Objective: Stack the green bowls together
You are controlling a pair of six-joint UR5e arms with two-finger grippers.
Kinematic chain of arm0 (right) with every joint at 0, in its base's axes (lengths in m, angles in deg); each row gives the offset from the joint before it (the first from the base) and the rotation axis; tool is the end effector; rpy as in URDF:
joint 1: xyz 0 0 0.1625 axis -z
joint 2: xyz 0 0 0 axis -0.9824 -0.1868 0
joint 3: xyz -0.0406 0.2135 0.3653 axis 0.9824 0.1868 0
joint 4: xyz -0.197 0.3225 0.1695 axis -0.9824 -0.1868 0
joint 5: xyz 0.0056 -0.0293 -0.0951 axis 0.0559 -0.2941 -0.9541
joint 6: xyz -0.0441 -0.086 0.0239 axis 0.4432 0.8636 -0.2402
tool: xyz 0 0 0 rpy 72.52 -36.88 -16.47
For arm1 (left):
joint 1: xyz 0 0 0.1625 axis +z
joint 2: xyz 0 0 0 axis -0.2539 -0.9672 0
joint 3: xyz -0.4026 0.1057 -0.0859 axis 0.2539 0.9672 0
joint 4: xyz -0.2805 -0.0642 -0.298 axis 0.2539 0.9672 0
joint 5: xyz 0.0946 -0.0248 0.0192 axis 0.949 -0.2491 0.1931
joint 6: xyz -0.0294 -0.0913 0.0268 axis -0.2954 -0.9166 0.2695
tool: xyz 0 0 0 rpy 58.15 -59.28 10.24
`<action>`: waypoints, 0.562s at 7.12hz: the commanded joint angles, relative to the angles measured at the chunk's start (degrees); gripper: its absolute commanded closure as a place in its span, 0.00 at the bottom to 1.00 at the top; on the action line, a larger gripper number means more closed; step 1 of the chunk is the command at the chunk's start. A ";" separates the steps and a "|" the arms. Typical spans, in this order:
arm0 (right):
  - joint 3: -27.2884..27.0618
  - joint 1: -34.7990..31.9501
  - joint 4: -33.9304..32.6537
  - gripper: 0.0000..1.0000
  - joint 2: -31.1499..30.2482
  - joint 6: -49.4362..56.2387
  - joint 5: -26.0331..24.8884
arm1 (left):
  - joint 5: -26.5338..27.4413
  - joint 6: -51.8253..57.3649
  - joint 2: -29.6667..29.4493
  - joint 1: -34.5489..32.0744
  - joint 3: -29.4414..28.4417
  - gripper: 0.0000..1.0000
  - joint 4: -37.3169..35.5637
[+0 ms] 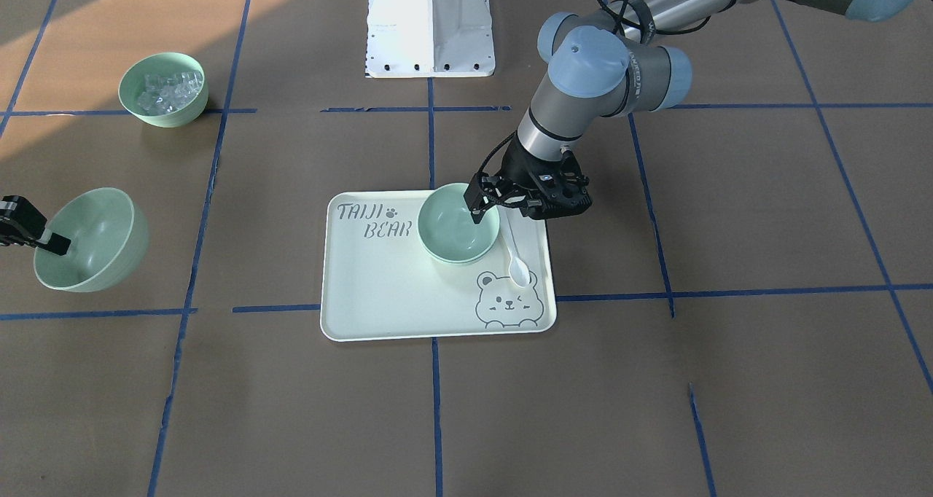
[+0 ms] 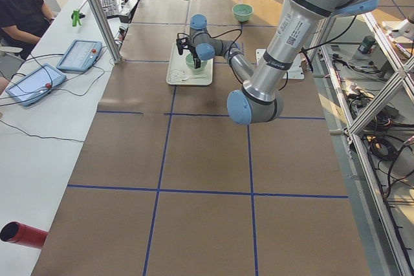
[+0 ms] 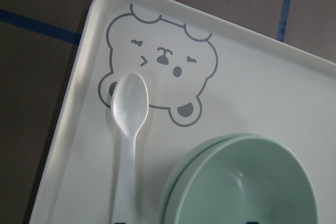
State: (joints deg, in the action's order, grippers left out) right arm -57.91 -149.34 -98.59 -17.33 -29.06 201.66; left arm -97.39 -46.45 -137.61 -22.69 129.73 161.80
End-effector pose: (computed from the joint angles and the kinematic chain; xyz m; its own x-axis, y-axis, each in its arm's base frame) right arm -0.1524 -0.5639 0.4330 0.3357 0.0787 0.9387 -0.1073 0.9932 -0.0448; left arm 0.4906 -0.4933 0.2296 0.4455 -0.2358 -0.8637 0.2515 0.9588 -0.1321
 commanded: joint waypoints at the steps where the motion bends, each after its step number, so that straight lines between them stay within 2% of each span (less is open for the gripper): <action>1: -0.65 6.18 -0.08 1.00 7.29 -8.19 -2.73 | -3.53 5.66 0.26 -4.68 0.69 0.00 -2.70; 2: -0.65 11.60 -0.08 1.00 10.63 -10.65 -7.97 | -4.25 9.79 0.61 -6.87 2.09 0.00 -6.20; 4: -0.65 21.71 -0.34 1.00 16.01 -14.62 -19.65 | -4.26 18.66 6.22 -9.78 7.36 0.00 -9.57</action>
State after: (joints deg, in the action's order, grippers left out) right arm -58.54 -133.75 -98.81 -4.52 -41.42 188.93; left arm -101.47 -32.88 -134.28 -30.55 134.48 153.98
